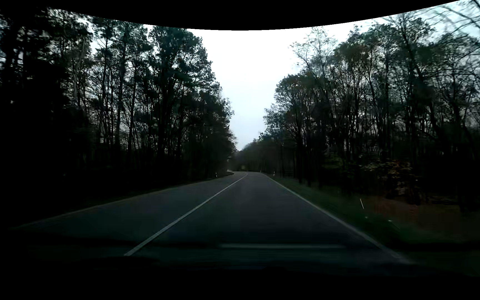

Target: Follow the waypoints while adhering to traffic rules and regulations

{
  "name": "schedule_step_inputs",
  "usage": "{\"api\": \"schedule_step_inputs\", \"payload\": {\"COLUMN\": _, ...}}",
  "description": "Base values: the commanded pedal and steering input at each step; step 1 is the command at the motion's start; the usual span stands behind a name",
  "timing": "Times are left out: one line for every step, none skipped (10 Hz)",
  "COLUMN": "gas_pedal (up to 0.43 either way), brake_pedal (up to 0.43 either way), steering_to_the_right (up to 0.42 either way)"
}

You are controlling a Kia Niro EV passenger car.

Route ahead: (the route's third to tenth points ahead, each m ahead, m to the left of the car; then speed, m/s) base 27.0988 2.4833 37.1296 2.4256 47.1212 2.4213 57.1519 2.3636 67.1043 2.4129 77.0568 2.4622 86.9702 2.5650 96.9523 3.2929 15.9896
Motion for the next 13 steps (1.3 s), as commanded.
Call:
{"api": "schedule_step_inputs", "payload": {"gas_pedal": 0.331, "brake_pedal": 0.000, "steering_to_the_right": 0.004}}
{"api": "schedule_step_inputs", "payload": {"gas_pedal": 0.331, "brake_pedal": 0.000, "steering_to_the_right": 0.004}}
{"api": "schedule_step_inputs", "payload": {"gas_pedal": 0.331, "brake_pedal": 0.000, "steering_to_the_right": 0.004}}
{"api": "schedule_step_inputs", "payload": {"gas_pedal": 0.331, "brake_pedal": 0.000, "steering_to_the_right": 0.004}}
{"api": "schedule_step_inputs", "payload": {"gas_pedal": 0.331, "brake_pedal": 0.000, "steering_to_the_right": 0.004}}
{"api": "schedule_step_inputs", "payload": {"gas_pedal": 0.331, "brake_pedal": 0.000, "steering_to_the_right": 0.004}}
{"api": "schedule_step_inputs", "payload": {"gas_pedal": 0.331, "brake_pedal": 0.000, "steering_to_the_right": 0.004}}
{"api": "schedule_step_inputs", "payload": {"gas_pedal": 0.331, "brake_pedal": 0.000, "steering_to_the_right": 0.003}}
{"api": "schedule_step_inputs", "payload": {"gas_pedal": 0.331, "brake_pedal": 0.000, "steering_to_the_right": 0.003}}
{"api": "schedule_step_inputs", "payload": {"gas_pedal": 0.331, "brake_pedal": 0.000, "steering_to_the_right": 0.002}}
{"api": "schedule_step_inputs", "payload": {"gas_pedal": 0.319, "brake_pedal": 0.000, "steering_to_the_right": 0.002}}
{"api": "schedule_step_inputs", "payload": {"gas_pedal": 0.319, "brake_pedal": 0.000, "steering_to_the_right": 0.001}}
{"api": "schedule_step_inputs", "payload": {"gas_pedal": 0.319, "brake_pedal": 0.000, "steering_to_the_right": 0.001}}
